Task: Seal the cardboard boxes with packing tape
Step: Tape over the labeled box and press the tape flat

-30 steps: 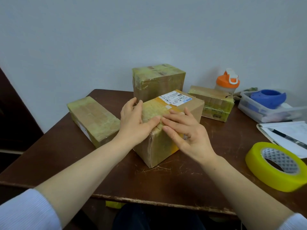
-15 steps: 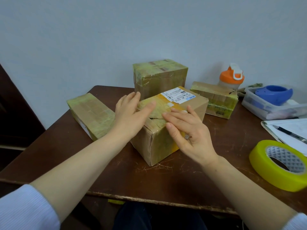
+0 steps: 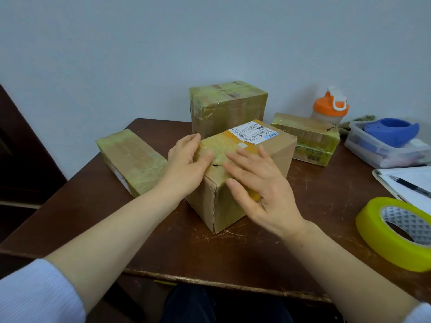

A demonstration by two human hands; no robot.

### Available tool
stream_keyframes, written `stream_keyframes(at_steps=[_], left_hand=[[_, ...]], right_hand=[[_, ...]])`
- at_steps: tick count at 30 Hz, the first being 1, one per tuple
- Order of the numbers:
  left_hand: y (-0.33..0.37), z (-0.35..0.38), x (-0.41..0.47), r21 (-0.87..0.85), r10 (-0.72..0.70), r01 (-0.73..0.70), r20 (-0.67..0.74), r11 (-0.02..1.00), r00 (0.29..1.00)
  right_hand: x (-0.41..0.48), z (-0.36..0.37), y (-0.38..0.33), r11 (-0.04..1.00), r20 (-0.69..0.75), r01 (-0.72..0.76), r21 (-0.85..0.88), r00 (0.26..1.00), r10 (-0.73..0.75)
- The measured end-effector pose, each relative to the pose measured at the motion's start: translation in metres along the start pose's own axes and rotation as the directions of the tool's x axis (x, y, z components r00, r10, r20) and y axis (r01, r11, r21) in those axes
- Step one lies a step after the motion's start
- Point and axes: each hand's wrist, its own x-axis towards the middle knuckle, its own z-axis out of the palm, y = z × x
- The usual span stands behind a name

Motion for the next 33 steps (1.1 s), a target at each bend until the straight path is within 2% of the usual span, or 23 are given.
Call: stream_keyframes(at_steps=[8, 12, 14, 16, 18, 20, 22, 24, 27, 29, 31, 33], left_hand=[[-0.003, 0.002, -0.003, 0.093, 0.064, -0.067, 0.041, 0.993, 0.997], [0.003, 0.001, -0.001, 0.139, 0.017, -0.026, 0.069, 0.99, 0.997], [0.006, -0.001, 0.0, 0.29, 0.026, -0.052, 0.092, 0.955, 0.995], [0.007, -0.002, -0.004, 0.454, 0.099, -0.132, 0.095, 0.881, 0.991], [0.013, -0.001, -0.015, 0.469, 0.213, -0.242, 0.116, 0.849, 0.97], [0.02, 0.003, -0.025, 0.483, 0.336, -0.404, 0.223, 0.777, 0.915], [0.023, 0.012, -0.031, 0.552, 0.411, -0.553, 0.37, 0.624, 0.833], [0.022, 0.018, -0.032, 0.6, 0.437, -0.613, 0.433, 0.514, 0.789], [0.024, 0.016, -0.027, 0.542, 0.399, -0.625, 0.484, 0.562, 0.779], [0.024, 0.008, -0.023, 0.491, 0.386, -0.629, 0.511, 0.602, 0.768], [0.023, 0.002, -0.021, 0.511, 0.393, -0.633, 0.505, 0.582, 0.769], [0.024, 0.006, -0.025, 0.536, 0.385, -0.638, 0.515, 0.553, 0.766]], right_hand=[[-0.001, 0.001, 0.004, 0.999, -0.004, 0.042, 0.005, 0.999, -0.042], [0.001, 0.0, 0.004, 0.999, 0.008, 0.052, -0.001, 0.999, -0.052], [0.001, -0.004, 0.004, 0.997, 0.027, 0.001, 0.079, 1.0, -0.003], [-0.004, -0.012, 0.008, 0.973, -0.004, -0.1, 0.207, 0.995, 0.103], [-0.011, -0.021, 0.015, 0.952, -0.063, -0.192, 0.236, 0.975, 0.213], [-0.017, -0.029, 0.021, 0.94, -0.045, -0.284, 0.189, 0.954, 0.297], [-0.02, -0.033, 0.025, 0.94, 0.034, -0.326, 0.097, 0.945, 0.325], [-0.021, -0.034, 0.028, 0.948, 0.108, -0.317, 0.019, 0.943, 0.314], [-0.025, -0.039, 0.032, 0.952, 0.119, -0.304, -0.023, 0.945, 0.305], [-0.033, -0.045, 0.038, 0.914, 0.064, -0.403, -0.039, 0.912, 0.405], [-0.043, -0.054, 0.05, 0.813, 0.013, -0.563, -0.149, 0.821, 0.571], [-0.055, -0.066, 0.065, 0.637, -0.007, -0.659, -0.4, 0.698, 0.716]])
